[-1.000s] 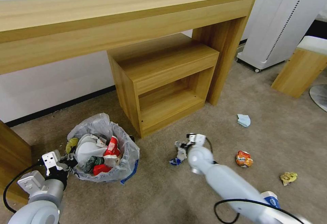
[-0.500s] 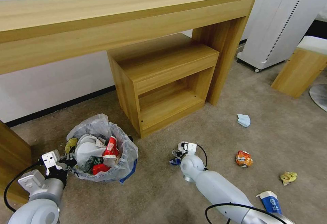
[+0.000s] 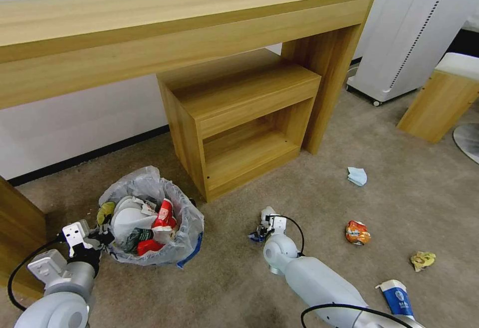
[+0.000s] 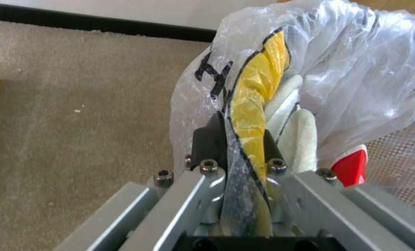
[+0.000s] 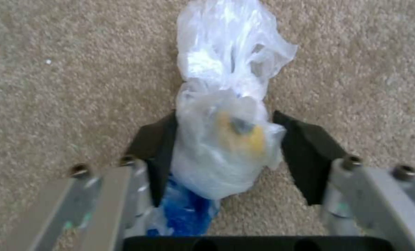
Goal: Pick up the trash bin and place the garbage on the floor into it.
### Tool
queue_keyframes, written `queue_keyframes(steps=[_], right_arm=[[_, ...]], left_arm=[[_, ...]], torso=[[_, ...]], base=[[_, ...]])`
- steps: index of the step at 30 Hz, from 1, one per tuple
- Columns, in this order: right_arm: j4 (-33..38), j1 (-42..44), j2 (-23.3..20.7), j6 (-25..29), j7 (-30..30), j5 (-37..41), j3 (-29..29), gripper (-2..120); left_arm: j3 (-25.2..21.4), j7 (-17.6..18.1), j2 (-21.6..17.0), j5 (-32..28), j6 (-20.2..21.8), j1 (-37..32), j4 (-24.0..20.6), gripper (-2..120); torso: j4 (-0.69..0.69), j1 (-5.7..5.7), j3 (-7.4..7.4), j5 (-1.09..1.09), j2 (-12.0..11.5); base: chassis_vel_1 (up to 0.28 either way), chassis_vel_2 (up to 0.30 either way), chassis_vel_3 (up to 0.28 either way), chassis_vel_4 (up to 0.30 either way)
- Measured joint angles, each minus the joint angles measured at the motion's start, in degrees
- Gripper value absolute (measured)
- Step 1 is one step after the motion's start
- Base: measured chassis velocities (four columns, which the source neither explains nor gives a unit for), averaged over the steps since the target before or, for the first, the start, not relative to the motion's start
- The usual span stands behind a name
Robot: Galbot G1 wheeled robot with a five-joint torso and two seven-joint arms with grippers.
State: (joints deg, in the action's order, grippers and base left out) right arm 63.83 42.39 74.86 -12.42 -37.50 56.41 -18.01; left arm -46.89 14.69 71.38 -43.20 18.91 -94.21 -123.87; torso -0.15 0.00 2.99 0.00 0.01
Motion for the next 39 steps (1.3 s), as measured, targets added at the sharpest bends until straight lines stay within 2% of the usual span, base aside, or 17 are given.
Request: queue_keyframes(steps=[6, 7, 8, 11, 14, 17, 21, 22, 24, 25, 26, 28, 29, 31, 33, 34, 39], right_arm=[[-0.18, 1.39, -0.17, 0.77, 0.38, -1.62, 0.28, 28], [-0.18, 1.39, -0.17, 0.77, 0.38, -1.62, 0.28, 28], [-0.18, 1.71, -0.32, 0.92, 0.49, -1.96, 0.34, 22], [-0.12, 2.23, -0.72, 1.20, 0.69, -2.38, 0.51, 18], [1.12, 3.00, -1.90, 1.55, 1.15, -2.79, 0.91, 7], [3.43, 3.46, -3.51, 2.26, 1.83, -2.89, 1.26, 1], [10.09, 4.22, -8.13, 5.27, 4.76, -2.91, 2.05, 0], [10.09, 4.22, -8.13, 5.27, 4.76, -2.91, 2.05, 0], [14.08, 4.37, -11.00, 7.37, 6.66, -3.39, 2.30, 0], [18.11, 3.96, -14.04, 10.36, 9.02, -3.79, 2.26, 0], [18.11, 3.96, -14.04, 10.36, 9.02, -3.79, 2.26, 0], [23.44, 2.00, -16.62, 13.23, 11.47, -3.61, 1.81, 0], [28.76, -1.19, -18.66, 15.62, 13.77, -2.78, 0.69, 0], [30.90, -2.76, -19.38, 16.42, 14.96, -2.20, 0.05, 0], [36.10, -7.83, -20.93, 18.97, 18.63, 0.23, -2.95, 0], [36.10, -7.83, -20.93, 18.97, 18.63, 0.23, -2.95, 0], [39.98, -19.51, -21.81, 25.62, 28.60, 4.88, -13.22, 0]], left_arm=[[0.22, 0.00, -0.20, -0.04, 0.00, 0.23, 0.01, 3], [0.22, 0.00, -0.20, -0.04, 0.00, 0.23, 0.01, 3], [0.26, 0.00, -0.25, -0.05, 0.00, 0.27, 0.04, 3], [0.34, 0.01, -0.34, -0.06, 0.00, 0.36, 0.13, 3], [0.51, 0.01, -0.34, -0.05, 0.00, 0.41, 0.26, 3], [0.52, 0.02, -0.34, 0.01, -0.01, 0.41, 0.39, 3], [0.51, 0.02, -0.37, 0.06, 0.00, 0.34, 0.47, 3], [0.51, 0.02, -0.37, 0.06, 0.00, 0.34, 0.47, 3], [0.50, 0.02, -0.42, 0.06, 0.00, 0.30, 0.47, 3], [0.45, 0.06, -0.48, 0.08, 0.02, 0.21, 0.41, 3], [0.45, 0.06, -0.48, 0.08, 0.02, 0.21, 0.41, 3], [0.46, 0.07, -0.50, 0.07, 0.14, 0.07, 0.09, 3], [0.45, 0.07, -0.48, 0.08, 0.19, -0.10, -0.33, 3], [0.45, 0.08, -0.47, 0.09, 0.23, -0.20, -0.52, 3], [0.51, 0.16, -0.33, 0.13, 0.40, -0.54, -1.15, 3], [0.51, 0.16, -0.33, 0.13, 0.40, -0.54, -1.15, 3], [0.54, 0.19, 0.08, 0.38, 0.51, -0.97, -2.19, 3]], torso=[[0.00, 0.00, 0.00, 0.00, 0.00], [0.00, 0.00, 0.00, 0.00, 0.00], [0.00, 0.00, 0.00, 0.00, 0.00], [0.00, 0.00, 0.00, 0.01, 0.00], [0.00, 0.00, 0.00, 0.01, 0.00], [-0.02, 0.00, 0.00, 0.01, 0.00], [-0.01, 0.00, 0.00, 0.02, 0.00], [-0.01, 0.00, 0.00, 0.02, 0.00], [-0.02, 0.00, 0.00, 0.01, 0.00], [-0.04, 0.00, 0.00, 0.01, 0.00], [-0.04, 0.00, 0.00, 0.01, 0.00], [-0.03, 0.00, 0.00, 0.01, 0.00], [0.00, 0.00, 0.00, 0.00, 0.00], [0.01, 0.00, 0.00, 0.00, 0.00], [0.01, 0.00, 0.00, -0.01, 0.00], [0.01, 0.00, 0.00, -0.01, 0.00], [0.00, 0.00, 0.01, 0.00, 0.00]], base=[[0.000, 0.000, 0.000, 0.000], [0.000, 0.000, 0.000, 0.000], [0.000, 0.000, 0.000, 0.000], [0.000, 0.000, 0.000, 0.000], [0.000, 0.000, 0.000, 0.000], [0.000, 0.000, 0.000, 0.000], [0.000, 0.000, 0.000, 0.000], [0.000, 0.000, 0.000, 0.000], [0.000, 0.000, 0.000, 0.000], [0.000, 0.000, 0.000, 0.000], [0.000, 0.000, 0.000, 0.000], [0.000, 0.000, 0.000, 0.000], [0.000, 0.000, 0.000, 0.000], [0.000, 0.000, 0.000, 0.000], [0.000, 0.000, 0.000, 0.000], [0.000, 0.000, 0.000, 0.000], [0.000, 0.000, 0.000, 0.000]])
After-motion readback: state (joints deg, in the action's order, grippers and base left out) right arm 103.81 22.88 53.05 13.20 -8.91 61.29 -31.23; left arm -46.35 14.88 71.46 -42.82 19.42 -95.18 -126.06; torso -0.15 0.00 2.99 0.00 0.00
